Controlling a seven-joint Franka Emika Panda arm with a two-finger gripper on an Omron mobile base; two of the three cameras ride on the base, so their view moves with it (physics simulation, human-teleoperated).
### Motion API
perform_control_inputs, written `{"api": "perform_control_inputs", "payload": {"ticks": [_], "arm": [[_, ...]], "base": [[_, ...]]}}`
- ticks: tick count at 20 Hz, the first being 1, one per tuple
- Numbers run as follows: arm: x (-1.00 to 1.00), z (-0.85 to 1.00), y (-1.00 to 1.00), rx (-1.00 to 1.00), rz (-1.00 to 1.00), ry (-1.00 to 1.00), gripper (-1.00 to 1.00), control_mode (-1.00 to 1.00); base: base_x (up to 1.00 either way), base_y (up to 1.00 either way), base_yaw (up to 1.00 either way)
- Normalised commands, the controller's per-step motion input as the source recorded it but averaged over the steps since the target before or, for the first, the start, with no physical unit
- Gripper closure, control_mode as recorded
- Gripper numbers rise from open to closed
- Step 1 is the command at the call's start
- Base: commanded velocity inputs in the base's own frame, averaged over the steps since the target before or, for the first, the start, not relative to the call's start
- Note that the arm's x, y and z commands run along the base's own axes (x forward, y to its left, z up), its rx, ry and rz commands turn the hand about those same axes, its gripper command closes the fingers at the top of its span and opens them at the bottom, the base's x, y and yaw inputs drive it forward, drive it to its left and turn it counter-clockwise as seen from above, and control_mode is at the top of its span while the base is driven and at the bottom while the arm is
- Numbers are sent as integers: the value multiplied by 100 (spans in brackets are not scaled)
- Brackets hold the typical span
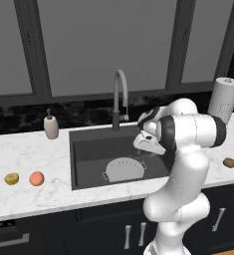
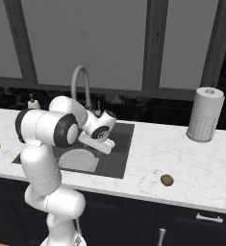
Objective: Put the colander in the sink, put the kiwi, peach, kiwi in the colander, and turn on the sink faucet and pour water over the colander.
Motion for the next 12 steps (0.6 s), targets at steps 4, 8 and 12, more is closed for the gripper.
{"api": "perform_control_inputs", "payload": {"ticks": [4, 8, 12], "arm": [[-66, 100, 0, 0, 0, -25, -100, -100], [-65, 100, 0, -2, -7, -5, -100, -100], [-70, 99, 0, 0, -26, 4, -100, -100]], "base": [[0, 0, 0], [0, 0, 0], [0, 0, 0]]}}
